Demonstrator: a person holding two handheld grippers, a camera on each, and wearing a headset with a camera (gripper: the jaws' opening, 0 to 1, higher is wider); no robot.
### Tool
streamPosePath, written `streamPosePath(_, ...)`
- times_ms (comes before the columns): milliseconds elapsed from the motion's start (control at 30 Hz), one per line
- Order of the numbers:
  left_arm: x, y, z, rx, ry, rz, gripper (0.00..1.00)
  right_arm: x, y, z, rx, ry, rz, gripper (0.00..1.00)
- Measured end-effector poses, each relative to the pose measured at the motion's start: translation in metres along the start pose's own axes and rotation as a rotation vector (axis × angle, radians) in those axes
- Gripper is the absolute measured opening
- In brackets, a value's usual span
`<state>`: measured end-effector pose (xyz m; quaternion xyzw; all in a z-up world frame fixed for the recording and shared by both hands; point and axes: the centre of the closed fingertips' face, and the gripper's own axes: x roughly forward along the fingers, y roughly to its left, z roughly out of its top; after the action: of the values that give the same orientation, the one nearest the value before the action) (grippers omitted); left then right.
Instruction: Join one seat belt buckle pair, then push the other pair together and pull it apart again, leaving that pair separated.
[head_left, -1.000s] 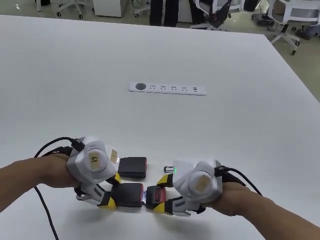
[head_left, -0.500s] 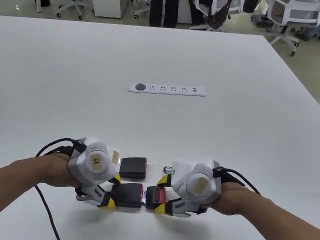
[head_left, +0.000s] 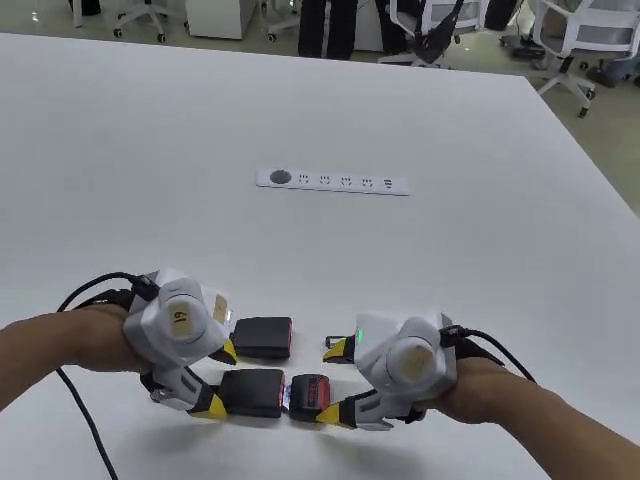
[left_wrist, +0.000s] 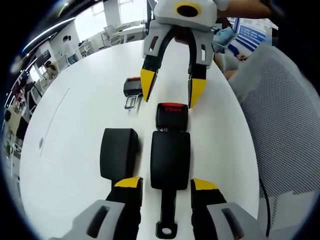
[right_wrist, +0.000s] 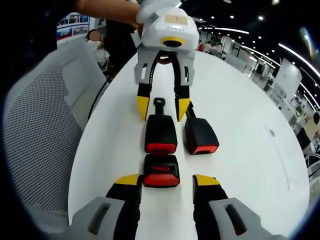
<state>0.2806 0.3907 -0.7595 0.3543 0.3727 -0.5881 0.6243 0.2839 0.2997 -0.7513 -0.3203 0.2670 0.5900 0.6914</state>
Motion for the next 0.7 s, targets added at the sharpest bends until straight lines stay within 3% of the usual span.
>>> streamPosePath(167,-0.009,0.003,0.003,-0.017,-0.018,0.016,0.41,-0.009,-0.006,0.002,-0.001,-0.008,-0.006,0.38)
streamPosePath(367,-0.017,0.013,0.006,-0.047,-0.055,0.037,0.41,-0.017,-0.015,-0.001,-0.008,0.001,-0.021,0.38)
streamPosePath(700,-0.023,0.033,0.011,-0.066,-0.077,0.080,0.42,-0.029,-0.032,-0.013,-0.002,0.023,-0.043,0.39)
